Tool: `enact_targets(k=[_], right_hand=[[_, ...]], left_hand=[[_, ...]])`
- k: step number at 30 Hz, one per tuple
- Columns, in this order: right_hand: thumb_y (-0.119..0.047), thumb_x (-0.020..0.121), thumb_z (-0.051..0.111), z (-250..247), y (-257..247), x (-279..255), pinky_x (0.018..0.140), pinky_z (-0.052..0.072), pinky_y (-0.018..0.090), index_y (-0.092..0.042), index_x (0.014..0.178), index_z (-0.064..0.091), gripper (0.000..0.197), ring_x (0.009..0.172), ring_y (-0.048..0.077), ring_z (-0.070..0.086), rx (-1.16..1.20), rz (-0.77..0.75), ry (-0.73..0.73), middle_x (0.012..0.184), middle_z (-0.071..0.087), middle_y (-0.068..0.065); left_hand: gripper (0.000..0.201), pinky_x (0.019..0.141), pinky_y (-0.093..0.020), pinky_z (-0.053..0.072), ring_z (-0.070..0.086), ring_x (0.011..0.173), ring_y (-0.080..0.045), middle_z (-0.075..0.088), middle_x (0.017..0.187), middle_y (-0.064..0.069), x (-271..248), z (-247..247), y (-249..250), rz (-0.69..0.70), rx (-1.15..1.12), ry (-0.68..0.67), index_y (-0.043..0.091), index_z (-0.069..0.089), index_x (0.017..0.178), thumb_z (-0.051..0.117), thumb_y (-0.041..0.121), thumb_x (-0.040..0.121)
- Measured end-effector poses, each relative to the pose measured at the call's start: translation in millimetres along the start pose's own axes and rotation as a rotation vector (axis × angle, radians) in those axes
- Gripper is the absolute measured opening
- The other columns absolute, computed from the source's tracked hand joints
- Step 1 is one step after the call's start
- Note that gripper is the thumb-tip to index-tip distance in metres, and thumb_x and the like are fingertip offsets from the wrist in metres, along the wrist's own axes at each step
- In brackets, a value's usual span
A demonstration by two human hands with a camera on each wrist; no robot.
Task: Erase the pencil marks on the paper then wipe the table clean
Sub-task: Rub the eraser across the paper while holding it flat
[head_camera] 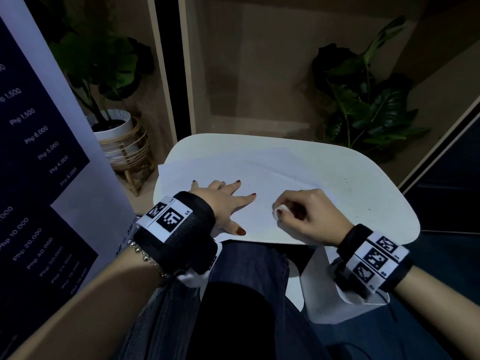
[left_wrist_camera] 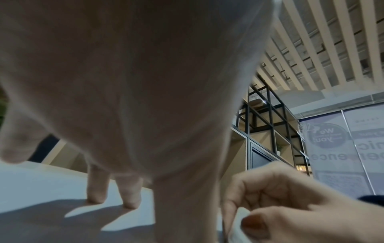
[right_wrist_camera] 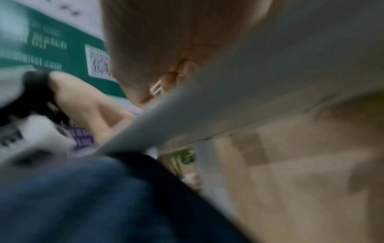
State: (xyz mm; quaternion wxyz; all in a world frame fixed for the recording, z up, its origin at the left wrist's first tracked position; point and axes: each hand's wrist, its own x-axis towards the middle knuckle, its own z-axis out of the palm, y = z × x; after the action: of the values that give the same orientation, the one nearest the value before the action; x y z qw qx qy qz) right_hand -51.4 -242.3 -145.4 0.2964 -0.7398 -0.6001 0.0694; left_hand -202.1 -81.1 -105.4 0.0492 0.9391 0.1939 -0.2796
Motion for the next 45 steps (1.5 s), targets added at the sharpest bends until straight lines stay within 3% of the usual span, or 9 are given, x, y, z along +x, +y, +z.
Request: enact_targets(k=[4,8,12,15,20,29,34,37,45], right_hand=[[-0.009,0.084,0.064,1,-4,6,0.057,0.035,0.009,-0.013,0.079,0.066,0.007,0.057,0.002,0.052,-0.089,-0.029,0.142,0.053,0.049,-0.015],[-0.008,0.083,0.066,25,-28,7,0.06,0.038,0.01,-0.012,0.082,0.066,0.004,0.058,0.01,0.052,0.019,-0.151,-0.008,0.059,0.058,-0.008],[-0.013,0.078,0.063,11,-11,3,0.053,0.041,0.022,-0.014,0.077,0.067,0.004,0.051,0.013,0.05,0.042,0.018,0.032,0.055,0.059,-0.002],[-0.009,0.079,0.065,-4,2,6,0.053,0.036,0.016,-0.014,0.074,0.065,0.008,0.051,0.008,0.048,-0.031,0.087,0.063,0.05,0.051,-0.009],[-0.013,0.079,0.069,16,-24,13,0.058,0.041,0.016,-0.013,0.083,0.069,0.004,0.058,0.013,0.054,0.008,-0.129,-0.083,0.061,0.062,-0.004],[-0.006,0.08,0.067,-15,8,9,0.056,0.04,0.015,-0.015,0.074,0.068,0.011,0.054,0.004,0.05,0.033,0.119,0.003,0.056,0.056,-0.009],[-0.004,0.087,0.065,-18,40,6,0.072,0.05,0.023,-0.008,0.085,0.069,0.006,0.054,0.015,0.051,0.483,0.415,0.351,0.051,0.052,-0.001],[0.0,0.092,0.062,-9,43,0,0.087,0.052,0.032,0.005,0.087,0.065,0.008,0.058,0.023,0.049,0.655,0.428,0.335,0.055,0.05,0.014],[0.002,0.094,0.059,-2,43,-5,0.092,0.054,0.038,0.009,0.086,0.063,0.011,0.061,0.024,0.046,0.717,0.367,0.337,0.062,0.052,0.019]], left_hand=[[0.083,0.114,-0.068,0.007,-0.007,0.151,-0.023,-0.016,0.163,0.008,0,-1,2,-0.006,-0.001,-0.002,0.047,-0.005,0.152,0.052,0.057,0.093],[0.085,0.114,-0.068,0.006,-0.007,0.15,-0.02,-0.015,0.163,0.011,-1,1,1,-0.014,-0.017,0.009,0.048,-0.005,0.153,0.054,0.058,0.092],[0.09,0.114,-0.067,0.007,-0.006,0.151,-0.019,-0.016,0.163,0.012,-2,0,2,-0.024,0.006,0.009,0.039,-0.008,0.155,0.053,0.057,0.092],[0.09,0.115,-0.067,0.007,-0.006,0.151,-0.02,-0.016,0.163,0.011,-3,-1,3,-0.026,0.01,0.007,0.036,-0.008,0.155,0.053,0.057,0.092],[0.09,0.114,-0.066,0.008,-0.006,0.151,-0.019,-0.017,0.162,0.012,-2,0,3,-0.024,-0.003,0.01,0.038,-0.008,0.155,0.053,0.057,0.092],[0.089,0.114,-0.066,0.008,-0.005,0.151,-0.02,-0.015,0.163,0.011,-3,0,4,-0.022,0.021,0.011,0.036,-0.008,0.155,0.052,0.057,0.093],[0.089,0.115,-0.067,0.004,-0.005,0.151,-0.019,-0.015,0.163,0.012,-8,-3,1,-0.004,0.038,0.01,0.037,-0.007,0.155,0.055,0.053,0.093],[0.088,0.116,-0.065,0.002,-0.007,0.151,-0.017,-0.016,0.162,0.014,-9,-6,-5,0.016,0.032,-0.006,0.039,-0.007,0.155,0.055,0.051,0.094],[0.065,0.117,-0.062,0.0,-0.01,0.151,-0.024,-0.011,0.164,0.005,3,1,11,0.072,-0.123,0.1,0.049,0.006,0.153,0.039,0.058,0.098]])
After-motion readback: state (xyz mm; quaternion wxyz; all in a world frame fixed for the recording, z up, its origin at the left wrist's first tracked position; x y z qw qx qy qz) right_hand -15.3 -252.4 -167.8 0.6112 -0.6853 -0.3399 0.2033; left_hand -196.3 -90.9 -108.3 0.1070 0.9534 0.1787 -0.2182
